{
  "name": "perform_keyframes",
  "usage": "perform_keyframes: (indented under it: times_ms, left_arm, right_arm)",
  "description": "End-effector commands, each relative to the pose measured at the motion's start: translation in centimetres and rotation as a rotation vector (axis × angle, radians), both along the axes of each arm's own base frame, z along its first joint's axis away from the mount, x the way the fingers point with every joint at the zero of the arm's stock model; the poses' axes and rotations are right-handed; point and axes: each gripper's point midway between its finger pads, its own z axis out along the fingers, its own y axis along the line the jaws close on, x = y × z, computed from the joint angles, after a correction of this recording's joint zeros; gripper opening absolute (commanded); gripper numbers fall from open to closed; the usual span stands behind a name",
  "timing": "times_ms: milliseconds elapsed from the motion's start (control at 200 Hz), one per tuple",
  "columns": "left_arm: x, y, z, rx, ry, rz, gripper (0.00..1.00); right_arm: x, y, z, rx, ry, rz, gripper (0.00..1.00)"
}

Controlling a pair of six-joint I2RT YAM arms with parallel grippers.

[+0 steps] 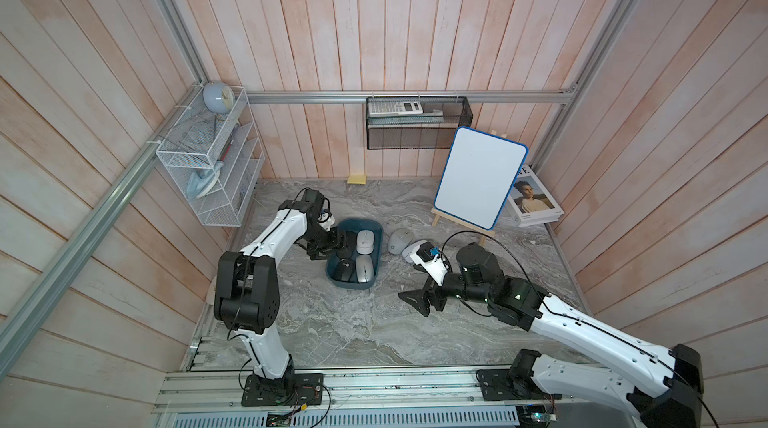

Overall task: Put the mouse in the storage box
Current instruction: Place the mouse in the storage box, then pick up the mouse from the center of the board.

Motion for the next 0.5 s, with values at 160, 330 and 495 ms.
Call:
perform_keyframes:
  times_ms: [160, 330, 495]
  left_arm:
    - [-1.1, 0.6, 6.7, -0.024, -0.182, 0.076, 0.75]
    - [-3.8, 0.6, 7.8, -0.098, -0.253, 0.147, 0.75]
    - [-7.1, 0.0, 7.7, -0.205, -0.273, 0.182, 0.75]
  right_arm:
    - [6.1, -3.4, -2.3, -0.153, -0.009, -0.356, 0.98]
    - [11.3, -8.5, -4.2, -0.114, 0.247, -0.728, 0.98]
    - [13.5, -11.8, -7.7, -0.157, 0.504, -0.950, 0.98]
